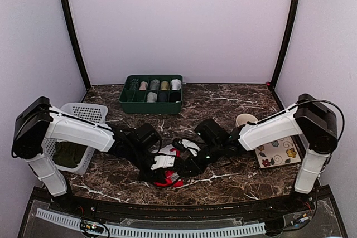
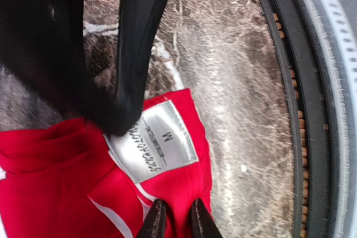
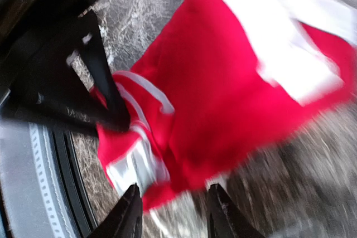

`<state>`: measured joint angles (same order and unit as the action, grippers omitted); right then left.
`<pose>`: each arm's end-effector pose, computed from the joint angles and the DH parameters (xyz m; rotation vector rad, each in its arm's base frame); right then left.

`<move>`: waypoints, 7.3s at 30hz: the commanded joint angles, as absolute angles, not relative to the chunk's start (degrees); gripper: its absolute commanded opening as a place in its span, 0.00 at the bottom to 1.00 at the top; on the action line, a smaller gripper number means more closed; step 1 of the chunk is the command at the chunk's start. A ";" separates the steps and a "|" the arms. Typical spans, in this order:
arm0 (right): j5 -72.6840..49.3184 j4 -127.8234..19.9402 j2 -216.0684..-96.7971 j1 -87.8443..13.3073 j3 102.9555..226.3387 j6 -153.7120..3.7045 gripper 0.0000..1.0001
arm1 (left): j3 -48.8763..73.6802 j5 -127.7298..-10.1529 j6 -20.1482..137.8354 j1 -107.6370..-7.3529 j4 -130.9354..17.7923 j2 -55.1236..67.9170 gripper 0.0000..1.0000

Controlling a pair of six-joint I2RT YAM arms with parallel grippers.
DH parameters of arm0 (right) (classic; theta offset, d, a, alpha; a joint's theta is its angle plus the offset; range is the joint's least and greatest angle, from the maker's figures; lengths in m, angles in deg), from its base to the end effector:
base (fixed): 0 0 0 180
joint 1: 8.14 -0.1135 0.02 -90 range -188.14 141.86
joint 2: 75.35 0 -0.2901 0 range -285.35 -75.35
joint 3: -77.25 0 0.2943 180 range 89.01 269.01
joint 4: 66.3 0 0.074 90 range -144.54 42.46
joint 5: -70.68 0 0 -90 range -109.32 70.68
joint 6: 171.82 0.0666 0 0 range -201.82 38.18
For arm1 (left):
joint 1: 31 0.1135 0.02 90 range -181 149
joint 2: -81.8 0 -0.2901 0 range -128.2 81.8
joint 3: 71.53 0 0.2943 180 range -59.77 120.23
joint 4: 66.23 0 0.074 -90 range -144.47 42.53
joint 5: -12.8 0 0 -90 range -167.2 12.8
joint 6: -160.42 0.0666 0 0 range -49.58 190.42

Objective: Roll the underwear
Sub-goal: Roll the underwear at the center of the board.

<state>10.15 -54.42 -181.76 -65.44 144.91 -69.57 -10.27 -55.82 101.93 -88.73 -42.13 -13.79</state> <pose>0.1967 0.3671 0.1055 -1.2428 2.3472 1.1108 0.1730 -0.3195 0.1204 1.9364 1.7636 -0.6486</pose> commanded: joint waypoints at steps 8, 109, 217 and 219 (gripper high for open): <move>-14.28 -60.53 -159.14 -73.50 128.34 -76.69 0.39 | 2.81 -26.44 100.02 -77.09 -20.24 -27.11 0.07; 28.24 -15.40 -203.18 -66.55 177.88 -61.70 0.10 | -19.93 -59.90 94.34 -90.24 -34.43 1.21 0.12; 19.18 -62.60 -192.67 -62.65 144.57 -42.36 0.00 | -22.54 -67.17 90.76 -84.21 -45.08 12.22 0.55; 18.97 -60.78 -193.26 -62.55 145.61 -42.36 0.00 | -23.03 -70.10 89.79 -86.73 -46.27 11.36 0.55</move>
<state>20.73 -70.72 -190.24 -62.82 144.54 -43.10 -20.52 -60.47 89.97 -82.35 -43.27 12.51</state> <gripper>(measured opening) 0.046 0.547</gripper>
